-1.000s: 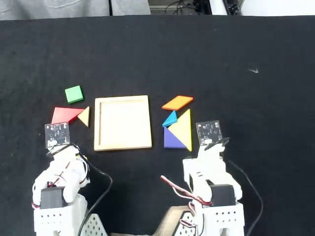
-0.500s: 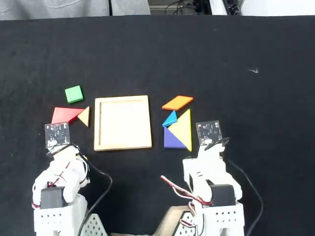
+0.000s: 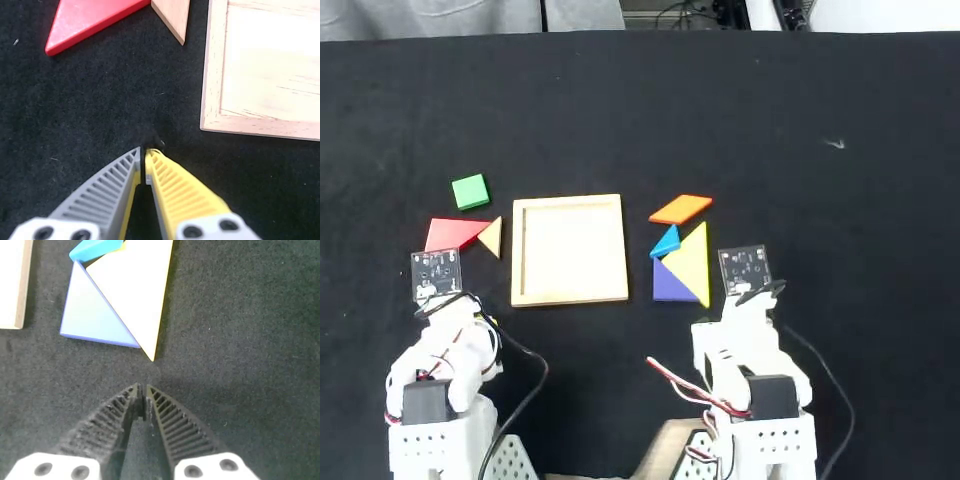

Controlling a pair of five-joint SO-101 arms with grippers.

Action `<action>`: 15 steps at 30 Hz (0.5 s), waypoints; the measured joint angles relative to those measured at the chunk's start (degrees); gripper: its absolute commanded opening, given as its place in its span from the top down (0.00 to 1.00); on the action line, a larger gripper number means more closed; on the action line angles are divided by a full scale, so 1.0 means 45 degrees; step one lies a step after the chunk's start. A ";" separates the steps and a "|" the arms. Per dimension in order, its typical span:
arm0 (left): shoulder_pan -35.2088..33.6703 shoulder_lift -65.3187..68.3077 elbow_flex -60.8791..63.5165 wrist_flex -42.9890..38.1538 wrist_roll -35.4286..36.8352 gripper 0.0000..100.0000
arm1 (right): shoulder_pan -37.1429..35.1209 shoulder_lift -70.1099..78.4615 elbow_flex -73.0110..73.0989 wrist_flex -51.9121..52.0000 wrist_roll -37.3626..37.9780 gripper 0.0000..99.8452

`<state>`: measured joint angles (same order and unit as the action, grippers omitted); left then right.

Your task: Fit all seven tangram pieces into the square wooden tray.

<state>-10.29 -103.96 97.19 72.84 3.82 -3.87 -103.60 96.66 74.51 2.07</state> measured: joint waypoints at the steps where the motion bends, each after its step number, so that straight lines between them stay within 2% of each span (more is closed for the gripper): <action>1: 0.0000 0.0000 0.0000 0.0000 0.0000 0.97 | 0.0000 0.0000 0.0000 0.0000 0.0000 0.99; 15: 0.0020 0.0000 0.0000 0.0000 0.0020 0.97 | -0.0117 0.0000 0.0000 -0.0098 0.0000 0.99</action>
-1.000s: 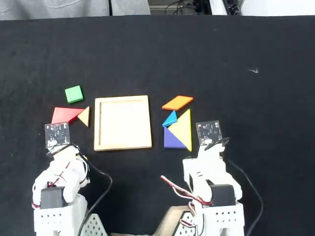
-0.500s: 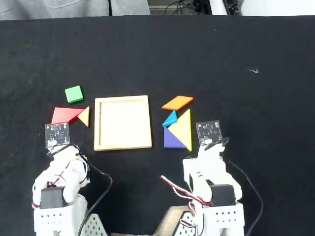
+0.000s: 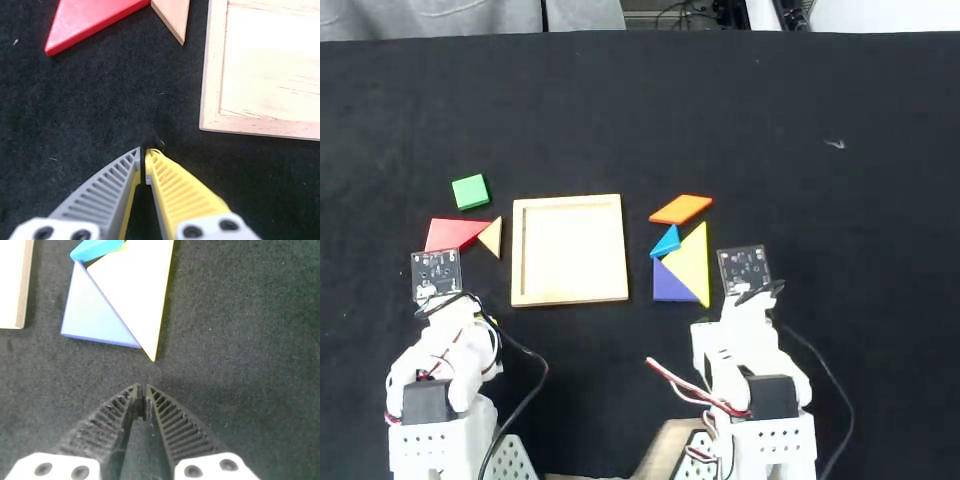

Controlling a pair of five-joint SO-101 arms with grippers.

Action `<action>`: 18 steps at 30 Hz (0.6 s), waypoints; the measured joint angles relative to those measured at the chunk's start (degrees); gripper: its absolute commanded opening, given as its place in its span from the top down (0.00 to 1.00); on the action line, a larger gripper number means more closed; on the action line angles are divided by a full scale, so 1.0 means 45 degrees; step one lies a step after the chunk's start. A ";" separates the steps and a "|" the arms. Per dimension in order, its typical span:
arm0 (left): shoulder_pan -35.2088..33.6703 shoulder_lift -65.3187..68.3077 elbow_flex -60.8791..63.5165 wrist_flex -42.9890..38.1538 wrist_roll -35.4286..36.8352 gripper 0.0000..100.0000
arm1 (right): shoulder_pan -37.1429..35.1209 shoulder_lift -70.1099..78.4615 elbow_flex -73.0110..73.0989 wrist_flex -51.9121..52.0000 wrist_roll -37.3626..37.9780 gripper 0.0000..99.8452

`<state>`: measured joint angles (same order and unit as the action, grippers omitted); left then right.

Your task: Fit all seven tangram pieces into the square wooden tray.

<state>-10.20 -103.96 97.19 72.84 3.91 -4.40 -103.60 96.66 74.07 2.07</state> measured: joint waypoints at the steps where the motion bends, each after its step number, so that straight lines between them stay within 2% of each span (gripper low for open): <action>1: 0.0117 0.0000 0.0000 0.0000 0.0020 0.97 | -0.0059 0.0000 0.0000 -0.0313 0.0000 0.99; 4: 0.0391 0.0000 0.0000 0.0000 -0.0020 0.97 | 0.0195 0.0000 0.0000 -0.2129 0.0000 0.99; 11: 0.0527 0.0000 0.0000 0.0000 -0.0020 0.97 | 0.1172 0.0000 0.0000 -0.7951 -0.0020 0.99; 16: 0.0527 0.0000 0.0000 -0.0078 -0.0020 0.97 | 0.1192 0.0000 0.0000 -0.9143 -0.0020 0.98; 18: 0.0527 0.0000 -0.0020 -0.0781 -0.0020 0.97 | 0.1192 0.0000 0.0000 -0.9241 -0.0020 0.94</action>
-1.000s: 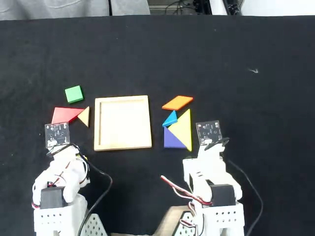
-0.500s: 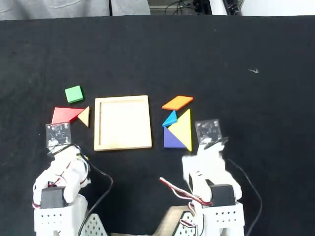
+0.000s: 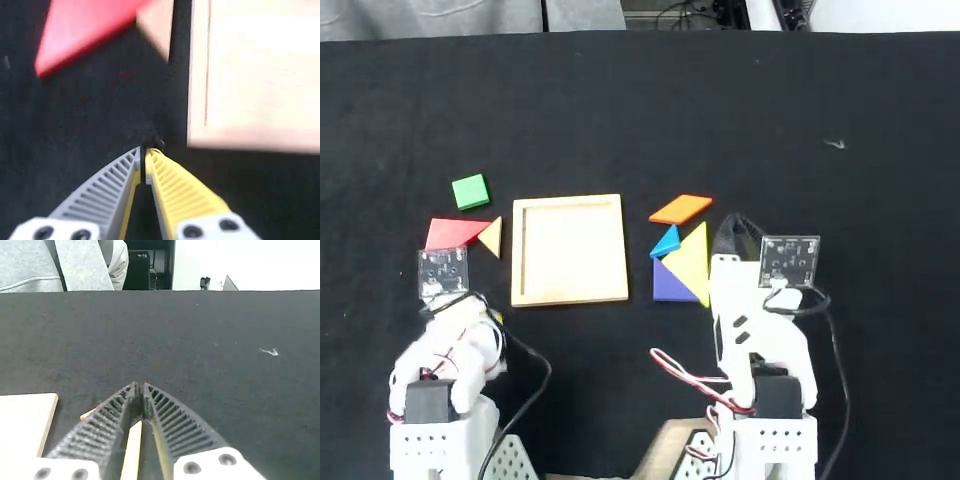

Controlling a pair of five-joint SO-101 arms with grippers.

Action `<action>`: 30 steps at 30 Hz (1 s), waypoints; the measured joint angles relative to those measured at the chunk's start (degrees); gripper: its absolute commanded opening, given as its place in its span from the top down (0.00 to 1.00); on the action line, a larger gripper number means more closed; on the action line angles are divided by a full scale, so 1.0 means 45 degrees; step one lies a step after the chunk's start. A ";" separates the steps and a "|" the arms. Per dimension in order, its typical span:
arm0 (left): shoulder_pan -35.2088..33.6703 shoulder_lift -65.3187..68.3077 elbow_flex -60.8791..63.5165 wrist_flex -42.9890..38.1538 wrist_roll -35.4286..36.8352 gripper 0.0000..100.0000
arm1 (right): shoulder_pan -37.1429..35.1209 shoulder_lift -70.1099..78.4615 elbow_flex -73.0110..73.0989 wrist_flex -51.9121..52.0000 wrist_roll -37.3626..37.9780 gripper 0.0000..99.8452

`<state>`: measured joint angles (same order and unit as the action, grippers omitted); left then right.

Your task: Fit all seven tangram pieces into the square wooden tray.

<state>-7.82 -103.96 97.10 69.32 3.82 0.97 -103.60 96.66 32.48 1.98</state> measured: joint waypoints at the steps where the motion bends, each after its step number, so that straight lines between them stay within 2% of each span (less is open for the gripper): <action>1: -0.0195 0.0000 -0.0137 -0.0703 0.0000 0.97 | 0.0039 0.0000 0.0000 0.0000 0.0078 0.92; 5: -0.1661 0.0000 -0.0254 -0.3302 0.0000 0.97 | 0.0078 0.0000 0.0000 0.0332 0.1250 0.86; 8: -0.1973 0.0000 -0.0254 -0.3810 0.0000 0.97 | 0.0078 0.0000 0.0000 0.0918 0.1543 0.87; 11: -0.1797 0.0000 -0.0254 -0.3985 -0.0039 0.97 | 0.0078 0.0000 0.0000 0.1309 0.1641 0.86; 16: -0.1543 0.0000 -0.0645 -0.4044 -0.2344 0.96 | 0.0078 0.0000 -0.0586 0.2540 0.1641 0.86; 21: -0.0899 0.0000 -0.1954 -0.3985 -0.1875 0.87 | -0.0313 0.0000 -0.1895 0.4024 0.2774 0.86; 26: 0.1035 0.0000 -0.2501 -0.3165 -0.1661 0.89 | -0.0899 0.0000 -0.2149 0.4943 0.3184 0.86; 30: 0.0977 0.0098 -0.2501 -0.3106 -0.1797 0.89 | -0.0918 0.0000 -0.2442 0.5001 0.3184 0.86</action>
<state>-3.43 -103.52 85.85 55.34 -4.26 -3.16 -103.60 85.67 54.99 16.31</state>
